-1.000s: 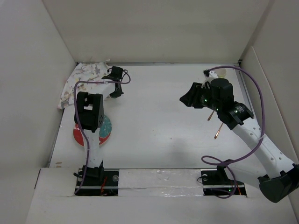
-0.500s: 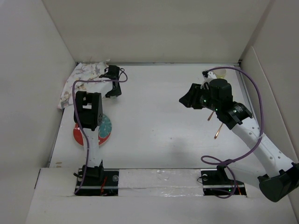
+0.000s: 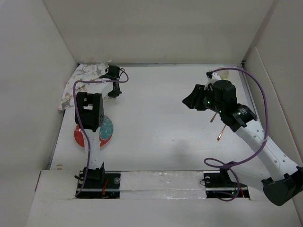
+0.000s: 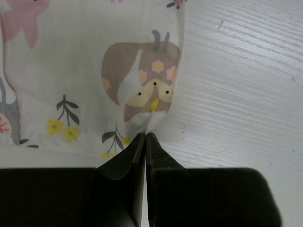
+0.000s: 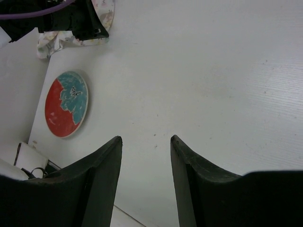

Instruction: Set the dinner table for one person

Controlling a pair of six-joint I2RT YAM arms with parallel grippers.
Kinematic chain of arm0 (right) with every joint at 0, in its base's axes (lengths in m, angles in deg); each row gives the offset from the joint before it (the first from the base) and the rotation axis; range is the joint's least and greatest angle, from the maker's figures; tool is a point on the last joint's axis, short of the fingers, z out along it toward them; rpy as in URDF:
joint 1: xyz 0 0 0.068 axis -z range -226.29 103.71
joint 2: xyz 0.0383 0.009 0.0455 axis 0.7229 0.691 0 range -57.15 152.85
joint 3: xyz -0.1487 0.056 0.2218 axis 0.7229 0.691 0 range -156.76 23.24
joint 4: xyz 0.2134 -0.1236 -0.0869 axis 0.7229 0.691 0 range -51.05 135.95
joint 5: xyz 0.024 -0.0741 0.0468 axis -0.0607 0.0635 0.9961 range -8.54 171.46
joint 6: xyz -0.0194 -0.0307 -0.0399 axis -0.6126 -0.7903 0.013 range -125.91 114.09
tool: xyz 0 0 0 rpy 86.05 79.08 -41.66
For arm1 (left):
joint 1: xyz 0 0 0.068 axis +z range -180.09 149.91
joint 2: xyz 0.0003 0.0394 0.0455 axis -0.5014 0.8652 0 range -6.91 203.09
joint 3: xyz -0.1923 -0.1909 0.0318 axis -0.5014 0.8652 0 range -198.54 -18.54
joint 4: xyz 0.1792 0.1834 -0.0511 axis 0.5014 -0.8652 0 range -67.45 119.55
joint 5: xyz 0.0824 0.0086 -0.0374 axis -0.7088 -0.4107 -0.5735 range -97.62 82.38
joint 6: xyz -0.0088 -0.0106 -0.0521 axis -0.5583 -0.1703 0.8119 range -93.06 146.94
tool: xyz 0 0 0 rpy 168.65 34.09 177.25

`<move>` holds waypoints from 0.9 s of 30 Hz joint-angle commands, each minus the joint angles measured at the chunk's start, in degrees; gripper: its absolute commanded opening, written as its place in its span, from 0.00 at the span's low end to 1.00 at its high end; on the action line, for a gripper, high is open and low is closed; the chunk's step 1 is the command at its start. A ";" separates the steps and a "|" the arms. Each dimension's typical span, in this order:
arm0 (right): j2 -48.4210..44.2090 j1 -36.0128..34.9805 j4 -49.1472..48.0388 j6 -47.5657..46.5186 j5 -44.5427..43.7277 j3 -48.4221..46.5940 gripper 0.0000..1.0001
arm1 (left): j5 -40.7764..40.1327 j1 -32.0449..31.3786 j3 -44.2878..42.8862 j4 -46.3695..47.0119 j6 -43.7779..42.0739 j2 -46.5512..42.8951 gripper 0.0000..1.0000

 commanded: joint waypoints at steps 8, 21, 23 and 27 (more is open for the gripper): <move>-0.01 0.40 -0.66 2.90 -6.58 -0.62 0.14 | 11.79 -17.41 -8.79 -1.85 0.12 -4.23 0.00; -1.51 3.74 -0.21 8.44 -15.98 6.06 0.56 | 21.28 -30.26 -19.96 -1.41 2.40 1.58 0.47; -0.55 5.05 -1.09 9.49 -16.08 7.46 0.58 | 19.53 -30.26 -17.51 -1.50 2.14 -0.18 0.48; 3.23 5.58 -3.99 10.55 -13.98 10.01 0.02 | 10.15 -30.26 -9.70 0.52 2.48 -8.96 0.42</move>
